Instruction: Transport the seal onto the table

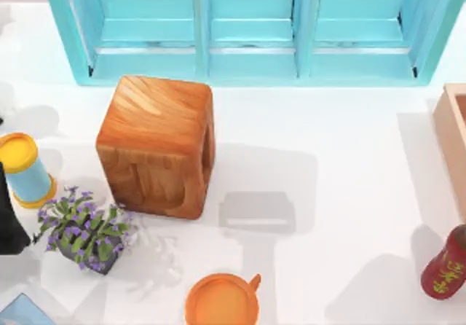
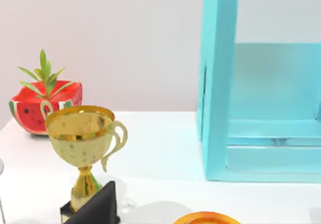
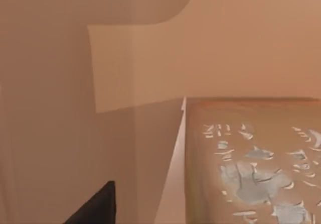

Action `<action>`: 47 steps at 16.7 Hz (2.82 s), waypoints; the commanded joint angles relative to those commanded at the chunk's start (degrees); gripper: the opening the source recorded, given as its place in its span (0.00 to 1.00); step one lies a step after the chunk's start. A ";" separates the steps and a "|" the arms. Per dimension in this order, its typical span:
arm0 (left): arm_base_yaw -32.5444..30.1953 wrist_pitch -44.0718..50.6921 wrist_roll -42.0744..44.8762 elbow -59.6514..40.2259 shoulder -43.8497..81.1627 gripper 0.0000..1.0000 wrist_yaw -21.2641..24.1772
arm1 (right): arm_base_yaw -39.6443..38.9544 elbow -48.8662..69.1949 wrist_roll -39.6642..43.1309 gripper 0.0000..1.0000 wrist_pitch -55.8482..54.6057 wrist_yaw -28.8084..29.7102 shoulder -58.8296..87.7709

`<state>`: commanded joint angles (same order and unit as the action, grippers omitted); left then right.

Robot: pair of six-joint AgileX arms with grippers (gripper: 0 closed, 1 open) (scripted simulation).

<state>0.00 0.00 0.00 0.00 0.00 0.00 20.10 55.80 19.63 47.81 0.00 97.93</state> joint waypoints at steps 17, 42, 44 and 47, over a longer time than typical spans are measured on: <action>0.00 0.00 0.00 0.00 0.00 1.00 0.00 | 0.00 0.00 0.00 0.00 0.00 0.00 0.00; 0.00 0.00 0.00 0.00 0.00 1.00 0.00 | -30.50 26.10 -30.62 0.00 34.39 0.18 -8.41; 0.00 0.00 0.00 0.00 0.00 1.00 0.00 | -30.71 26.15 -30.64 0.00 34.60 0.12 -8.55; 0.00 0.00 0.00 0.00 0.00 1.00 0.00 | -30.51 26.07 -30.82 0.00 34.37 0.10 -8.17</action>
<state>0.00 0.00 0.00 0.00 0.00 0.00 -10.42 81.87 -11.19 82.18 0.10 89.77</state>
